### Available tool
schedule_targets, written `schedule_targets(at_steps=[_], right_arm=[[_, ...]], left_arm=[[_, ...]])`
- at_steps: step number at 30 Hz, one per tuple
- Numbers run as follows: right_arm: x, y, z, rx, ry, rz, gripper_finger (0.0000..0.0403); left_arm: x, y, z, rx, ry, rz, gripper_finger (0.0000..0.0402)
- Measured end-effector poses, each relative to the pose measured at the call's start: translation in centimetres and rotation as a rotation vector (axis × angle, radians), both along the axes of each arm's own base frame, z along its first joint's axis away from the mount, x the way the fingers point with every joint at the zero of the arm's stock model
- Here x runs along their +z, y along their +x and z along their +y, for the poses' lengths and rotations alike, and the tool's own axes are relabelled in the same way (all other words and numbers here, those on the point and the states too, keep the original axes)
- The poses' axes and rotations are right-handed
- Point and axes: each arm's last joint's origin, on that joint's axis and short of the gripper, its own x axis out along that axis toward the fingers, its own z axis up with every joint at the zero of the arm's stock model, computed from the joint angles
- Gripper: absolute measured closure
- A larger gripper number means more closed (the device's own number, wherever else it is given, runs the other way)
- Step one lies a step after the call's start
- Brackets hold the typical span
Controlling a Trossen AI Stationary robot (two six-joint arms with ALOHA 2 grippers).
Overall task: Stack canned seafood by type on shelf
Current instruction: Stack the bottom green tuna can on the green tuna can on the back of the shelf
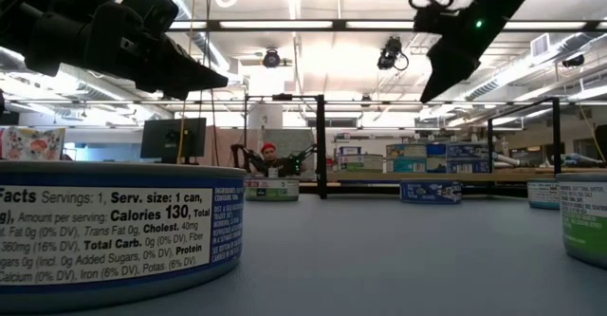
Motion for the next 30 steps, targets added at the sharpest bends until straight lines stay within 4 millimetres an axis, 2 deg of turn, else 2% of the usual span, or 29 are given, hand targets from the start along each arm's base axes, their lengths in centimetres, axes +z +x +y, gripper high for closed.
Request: schedule_targets(at_steps=[4, 10, 15, 24, 30], right_arm=[[-0.1, 0.4, 2.5, 0.096, 0.134, -0.057, 0.0396], [0.3, 1.1, 7.2, 0.349, 0.502, -0.179, 0.0391], [-0.2, 2.2, 11.3, 0.444, 0.617, -0.238, 0.0387], [-4.5, 3.8, 17.0, 0.504, 0.887, -0.087, 0.0378], [-7.3, 4.1, 19.1, 0.502, 0.961, 0.035, 0.0398]], left_arm=[[0.0, 0.0, 0.0, 0.000, 0.004, 0.003, 0.0400], [0.0, 0.0, 0.0, -0.001, 0.005, 0.004, 0.0400], [-0.1, 0.0, 0.0, -0.001, 0.007, 0.006, 0.0400], [0.0, 0.0, 0.0, -0.006, 0.036, 0.006, 0.0400], [-0.1, 0.0, 0.0, -0.006, 0.035, 0.008, 0.0400]])
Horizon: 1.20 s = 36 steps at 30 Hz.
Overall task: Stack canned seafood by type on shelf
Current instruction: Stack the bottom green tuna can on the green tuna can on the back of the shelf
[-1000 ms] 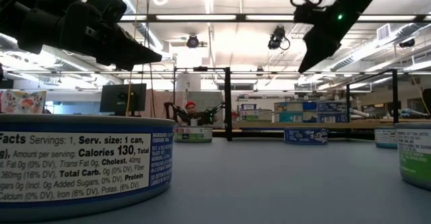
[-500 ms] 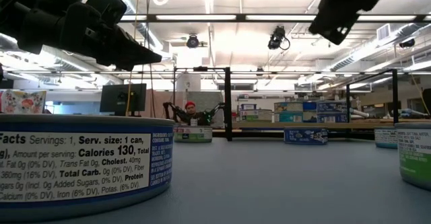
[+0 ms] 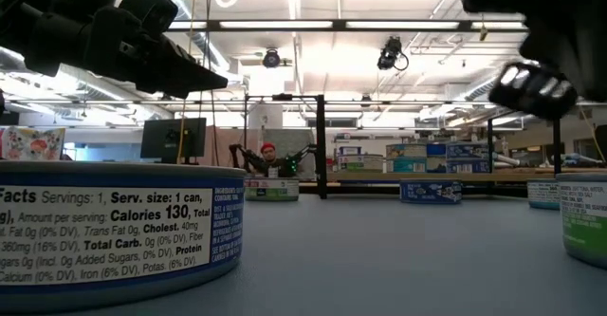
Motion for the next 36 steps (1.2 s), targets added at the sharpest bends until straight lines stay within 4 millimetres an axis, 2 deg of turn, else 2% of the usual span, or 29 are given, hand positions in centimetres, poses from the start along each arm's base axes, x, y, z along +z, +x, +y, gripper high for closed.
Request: schedule_targets(at_steps=[7, 11, 15, 22, 29, 36], right_arm=[[-1.4, 1.4, 1.4, 0.062, 0.050, 0.076, 0.0395], [-3.0, 1.9, 1.7, 0.074, 0.043, 0.132, 0.0397], [-3.1, 2.4, 1.9, 0.059, 0.006, 0.113, 0.0396], [-1.8, 3.2, 0.0, -0.057, -0.131, 0.016, 0.0396], [-2.4, 3.4, -1.3, -0.122, -0.253, 0.029, 0.0396], [-2.4, 4.2, -3.5, -0.213, -0.383, -0.007, 0.0395]], left_arm=[[0.0, 0.0, 0.0, 0.001, -0.001, 0.000, 0.0400], [0.0, 0.0, 0.0, 0.001, -0.001, 0.001, 0.0400], [0.0, 0.0, 0.0, 0.001, -0.001, 0.002, 0.0400], [-0.1, 0.0, 0.0, 0.001, -0.001, 0.005, 0.0400], [0.0, 0.0, 0.0, 0.002, -0.007, 0.002, 0.0400], [0.1, 0.0, 0.0, 0.001, -0.009, -0.006, 0.0400]])
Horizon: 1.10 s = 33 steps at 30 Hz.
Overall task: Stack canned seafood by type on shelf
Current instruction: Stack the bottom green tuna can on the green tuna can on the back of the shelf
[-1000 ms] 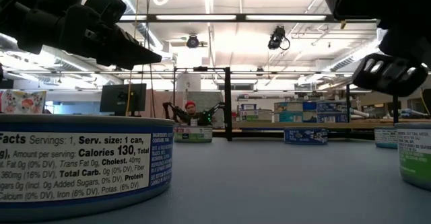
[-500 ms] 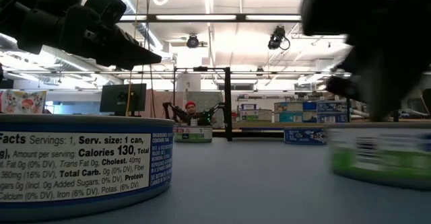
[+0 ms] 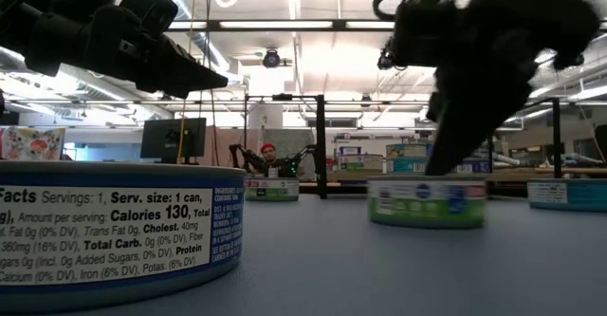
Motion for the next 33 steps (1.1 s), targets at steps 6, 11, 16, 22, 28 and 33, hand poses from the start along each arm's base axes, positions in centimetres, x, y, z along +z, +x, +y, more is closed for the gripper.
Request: schedule_targets(at_steps=[6, 11, 16, 22, 28, 33], right_arm=[[0.0, 0.9, -2.5, -0.040, -0.081, -0.019, 0.0395], [0.1, 1.5, -3.9, -0.062, -0.115, -0.051, 0.0395], [0.4, 2.2, -4.4, -0.029, -0.138, -0.107, 0.0395], [1.9, 2.9, -4.0, 0.027, -0.167, -0.130, 0.0394], [3.8, 3.4, -2.8, 0.095, -0.189, -0.110, 0.0394], [3.7, 2.5, -2.5, 0.121, -0.198, 0.002, 0.0397]], left_arm=[[0.0, 0.0, -0.1, -0.031, -0.006, 0.001, 0.0400], [0.0, 0.0, -0.1, -0.035, -0.005, 0.001, 0.0400], [0.4, 0.3, -0.3, -0.063, -0.010, -0.010, 0.0400], [1.2, 0.8, -0.5, -0.112, -0.021, -0.030, 0.0400], [0.6, 2.3, -0.9, -0.171, -0.021, 0.041, 0.0400], [0.5, 4.7, -1.4, -0.250, 0.015, 0.077, 0.0400]])
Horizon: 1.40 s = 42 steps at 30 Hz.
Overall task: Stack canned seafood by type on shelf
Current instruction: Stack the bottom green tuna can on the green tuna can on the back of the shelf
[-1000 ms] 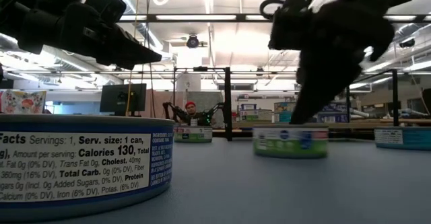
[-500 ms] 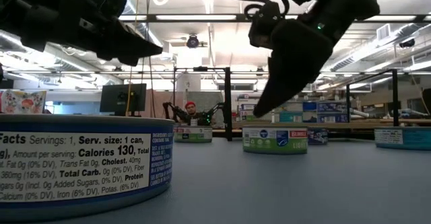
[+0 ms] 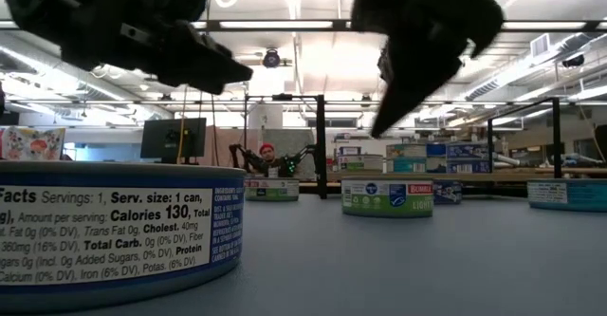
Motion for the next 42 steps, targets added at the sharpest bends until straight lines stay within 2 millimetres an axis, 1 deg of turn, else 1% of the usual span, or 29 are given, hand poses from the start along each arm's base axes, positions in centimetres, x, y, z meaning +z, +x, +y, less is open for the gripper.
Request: schedule_targets(at_steps=[6, 9, 13, 16, 22, 26, 30, 34, 37, 39, 42], right_arm=[[-0.5, -1.1, 0.1, -0.014, -0.058, 0.104, 0.0400], [-0.7, -1.3, 0.1, -0.014, -0.070, 0.113, 0.0401], [-1.9, -1.9, -0.2, -0.022, -0.077, 0.115, 0.0402], [-2.6, -2.7, -0.4, -0.078, -0.097, 0.115, 0.0402], [-2.5, -3.9, 0.1, -0.179, -0.144, 0.056, 0.0402], [-2.2, -4.1, 0.4, -0.210, -0.146, 0.030, 0.0402], [-3.2, -4.4, 0.3, -0.242, -0.131, 0.058, 0.0402], [-4.2, -4.9, 0.0, -0.274, -0.108, 0.048, 0.0402], [-4.6, -4.6, 0.2, -0.273, -0.034, -0.018, 0.0402], [-4.7, -4.1, 0.5, -0.244, 0.020, -0.076, 0.0402], [-4.6, -3.5, 0.7, -0.191, 0.046, -0.163, 0.0399]], left_arm=[[-0.3, 2.8, -0.6, -0.089, 0.064, 0.073, 0.0400], [-0.5, 4.1, -0.8, -0.121, 0.084, 0.122, 0.0400], [-0.6, 5.5, -1.1, -0.157, 0.077, 0.149, 0.0400], [-0.8, 6.0, -1.2, -0.168, 0.076, 0.161, 0.0400], [-1.0, 6.2, -1.1, -0.140, 0.092, 0.167, 0.0400], [-1.0, 6.1, -1.1, -0.134, 0.096, 0.173, 0.0400], [-1.0, 6.1, -1.1, -0.134, 0.099, 0.174, 0.0400], [-1.2, 6.0, -1.1, -0.134, 0.110, 0.180, 0.0400], [-1.3, 5.9, -1.1, -0.145, 0.103, 0.187, 0.0400], [-1.1, 6.0, -1.2, -0.180, 0.069, 0.170, 0.0400], [-0.8, 6.1, -1.4, -0.220, 0.047, 0.135, 0.0400]])
